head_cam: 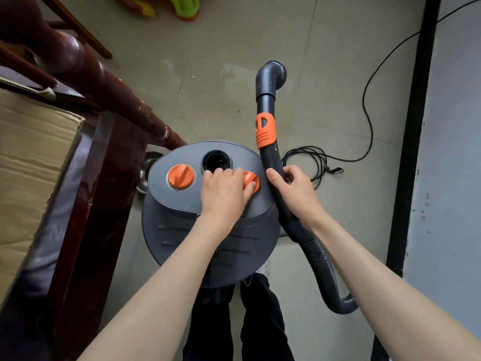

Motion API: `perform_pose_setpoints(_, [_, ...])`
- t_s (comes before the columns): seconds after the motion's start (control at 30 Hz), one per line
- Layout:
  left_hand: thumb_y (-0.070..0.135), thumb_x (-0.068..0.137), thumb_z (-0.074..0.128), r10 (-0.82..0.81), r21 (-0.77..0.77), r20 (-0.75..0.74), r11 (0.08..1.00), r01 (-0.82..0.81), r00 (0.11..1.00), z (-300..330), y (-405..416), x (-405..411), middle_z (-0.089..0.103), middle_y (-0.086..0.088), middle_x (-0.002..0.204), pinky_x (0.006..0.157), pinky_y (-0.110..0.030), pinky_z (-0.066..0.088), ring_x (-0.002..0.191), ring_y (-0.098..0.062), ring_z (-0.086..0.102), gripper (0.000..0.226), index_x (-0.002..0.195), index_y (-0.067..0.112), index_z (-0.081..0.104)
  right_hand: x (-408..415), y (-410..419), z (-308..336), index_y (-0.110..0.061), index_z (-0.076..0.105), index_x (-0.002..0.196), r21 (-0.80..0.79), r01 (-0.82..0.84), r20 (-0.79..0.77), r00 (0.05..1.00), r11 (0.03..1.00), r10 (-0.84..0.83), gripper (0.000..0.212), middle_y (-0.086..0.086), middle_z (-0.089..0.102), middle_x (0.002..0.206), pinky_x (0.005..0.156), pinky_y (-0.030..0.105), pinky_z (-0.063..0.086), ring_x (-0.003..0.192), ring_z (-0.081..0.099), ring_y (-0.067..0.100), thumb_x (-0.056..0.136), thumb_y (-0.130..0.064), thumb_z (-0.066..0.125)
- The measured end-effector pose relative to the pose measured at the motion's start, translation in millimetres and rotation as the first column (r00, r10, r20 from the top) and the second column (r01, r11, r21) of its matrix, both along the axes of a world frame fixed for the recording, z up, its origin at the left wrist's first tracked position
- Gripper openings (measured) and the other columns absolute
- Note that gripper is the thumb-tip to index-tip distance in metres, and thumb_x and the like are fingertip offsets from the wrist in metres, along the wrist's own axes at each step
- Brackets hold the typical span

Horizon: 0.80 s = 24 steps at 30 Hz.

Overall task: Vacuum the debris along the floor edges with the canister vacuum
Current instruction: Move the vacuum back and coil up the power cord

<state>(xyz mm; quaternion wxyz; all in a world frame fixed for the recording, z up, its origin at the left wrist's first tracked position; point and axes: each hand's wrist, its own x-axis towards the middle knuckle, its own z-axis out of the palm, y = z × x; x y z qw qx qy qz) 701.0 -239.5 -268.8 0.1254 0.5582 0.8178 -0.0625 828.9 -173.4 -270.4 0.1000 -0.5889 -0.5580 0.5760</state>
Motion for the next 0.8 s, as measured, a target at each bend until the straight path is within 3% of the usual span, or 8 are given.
perform_pose_setpoints(0.07, [0.041,0.098,0.040,0.003,-0.001,0.009,1.000,-0.003,1.000,-0.2,-0.8,1.9,0.065,-0.007,0.085,0.077,-0.037,0.032,0.086,-0.029,0.057,0.034,0.090,0.013,0.059,0.1,0.3,-0.1,-0.017,0.053,0.085,-0.010,0.007,-0.007,1.000,1.000,-0.007,0.021,-0.007,0.057,0.079,0.071,0.025,0.041,0.071,0.051,0.007,0.093,-0.033,0.064])
perform_pose_setpoints(0.2, [0.032,0.078,0.072,0.045,0.069,-0.009,0.997,-0.044,0.999,-7.6,-3.0,6.6,0.056,-0.006,0.048,0.057,-0.032,0.039,0.050,-0.027,0.053,0.031,0.059,0.013,0.057,1.2,0.7,-1.2,-0.017,0.054,0.088,-0.017,0.007,-0.003,1.000,1.000,-0.007,0.021,-0.005,0.059,0.083,0.080,0.033,0.046,0.080,0.055,0.012,0.092,-0.034,0.064])
perform_pose_setpoints(0.33, [0.030,0.074,0.076,0.108,0.104,-0.024,0.989,-0.105,0.994,-6.8,0.1,12.7,0.052,-0.005,0.042,0.053,-0.029,0.037,0.043,-0.026,0.051,0.034,0.053,0.013,0.056,0.9,2.2,-0.9,-0.019,0.052,0.085,-0.011,-0.014,0.020,1.000,1.000,0.014,0.023,-0.007,0.058,0.081,0.083,0.036,0.046,0.082,0.054,0.015,0.091,-0.037,0.064])
perform_pose_setpoints(0.4, [0.031,0.082,0.069,0.145,0.091,0.034,0.985,-0.147,0.989,-5.9,0.9,16.3,0.059,-0.009,0.050,0.059,-0.032,0.038,0.051,-0.029,0.056,0.031,0.061,0.010,0.060,1.5,3.0,-0.3,-0.017,0.051,0.085,-0.006,-0.032,0.031,0.999,0.999,0.032,0.024,-0.008,0.056,0.079,0.080,0.035,0.044,0.079,0.052,0.015,0.091,-0.037,0.064])
perform_pose_setpoints(0.47, [0.034,0.094,0.052,0.189,0.054,0.100,0.979,-0.195,0.977,-5.0,0.7,17.9,0.066,-0.014,0.069,0.071,-0.037,0.037,0.071,-0.034,0.061,0.033,0.077,0.008,0.062,2.8,3.3,0.3,-0.017,0.052,0.085,-0.006,-0.051,0.035,0.998,0.999,0.051,0.024,-0.008,0.056,0.078,0.078,0.034,0.044,0.079,0.052,0.014,0.091,-0.038,0.064])
perform_pose_setpoints(0.57, [0.039,0.098,0.041,0.156,0.101,0.125,0.980,-0.169,0.980,-3.2,-5.6,12.6,0.065,-0.011,0.081,0.078,-0.036,0.033,0.082,-0.031,0.058,0.032,0.081,0.013,0.050,4.2,5.1,3.2,-0.018,0.053,0.085,-0.010,-0.089,0.031,0.996,0.996,0.089,0.023,-0.007,0.058,0.080,0.077,0.032,0.043,0.080,0.054,0.014,0.092,-0.037,0.064])
perform_pose_setpoints(0.7, [0.039,0.095,0.050,0.158,0.178,0.262,0.962,-0.208,0.952,0.7,-15.5,4.2,0.056,-0.003,0.076,0.075,-0.036,0.035,0.077,-0.026,0.054,0.030,0.083,0.012,0.051,8.2,5.3,7.6,-0.017,0.057,0.090,0.029,-0.134,0.052,0.990,0.991,0.133,0.022,-0.002,0.064,0.094,0.084,0.033,0.044,0.095,0.059,0.018,0.092,-0.038,0.063])
perform_pose_setpoints(0.8, [0.019,0.088,0.063,0.089,0.366,0.257,0.913,-0.182,0.962,13.8,-15.7,-3.8,0.057,-0.009,0.095,0.072,-0.041,0.039,0.085,-0.031,0.054,0.024,0.109,0.009,0.057,15.9,0.6,14.7,-0.017,0.059,0.094,0.060,-0.184,0.093,0.980,0.981,0.178,0.024,0.002,0.065,0.100,0.086,0.035,0.045,0.097,0.059,0.021,0.091,-0.040,0.063])
